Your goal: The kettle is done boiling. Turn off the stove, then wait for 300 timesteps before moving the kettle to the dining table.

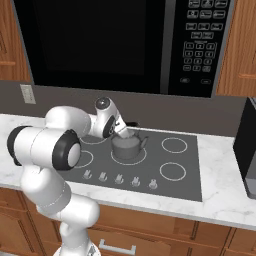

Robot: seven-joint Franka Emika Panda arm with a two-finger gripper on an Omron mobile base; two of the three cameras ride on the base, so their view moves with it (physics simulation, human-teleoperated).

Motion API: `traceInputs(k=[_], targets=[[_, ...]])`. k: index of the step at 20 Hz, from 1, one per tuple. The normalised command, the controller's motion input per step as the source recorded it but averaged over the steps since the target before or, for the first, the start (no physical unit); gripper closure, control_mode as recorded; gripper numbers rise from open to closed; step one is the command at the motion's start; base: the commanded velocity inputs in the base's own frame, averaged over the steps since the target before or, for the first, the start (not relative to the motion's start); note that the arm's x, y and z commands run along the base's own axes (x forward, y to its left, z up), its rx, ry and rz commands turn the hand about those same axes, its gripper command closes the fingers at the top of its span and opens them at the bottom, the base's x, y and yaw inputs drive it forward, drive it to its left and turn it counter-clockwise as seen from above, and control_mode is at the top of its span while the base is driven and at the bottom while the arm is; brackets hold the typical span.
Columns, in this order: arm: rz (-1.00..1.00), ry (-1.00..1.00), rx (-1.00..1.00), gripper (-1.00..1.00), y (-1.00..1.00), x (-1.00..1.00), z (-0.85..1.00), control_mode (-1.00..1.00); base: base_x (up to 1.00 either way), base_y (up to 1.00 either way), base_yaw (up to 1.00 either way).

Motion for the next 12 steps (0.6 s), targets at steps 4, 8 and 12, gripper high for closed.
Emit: traceInputs(k=[4, 8, 12], targets=[[0.00, -0.11, 0.01, 1.00, -0.07, -0.26, 0.01, -1.00, 0.00, 0.00, 0.00], [0.00, -0.13, 0.00, 1.00, -0.04, -0.42, 0.03, -1.00, 0.00, 0.00, 0.00], [0.00, -0.15, 0.00, 1.00, -0.07, -0.46, 0.10, -1.00, 0.00, 0.00, 0.00]])
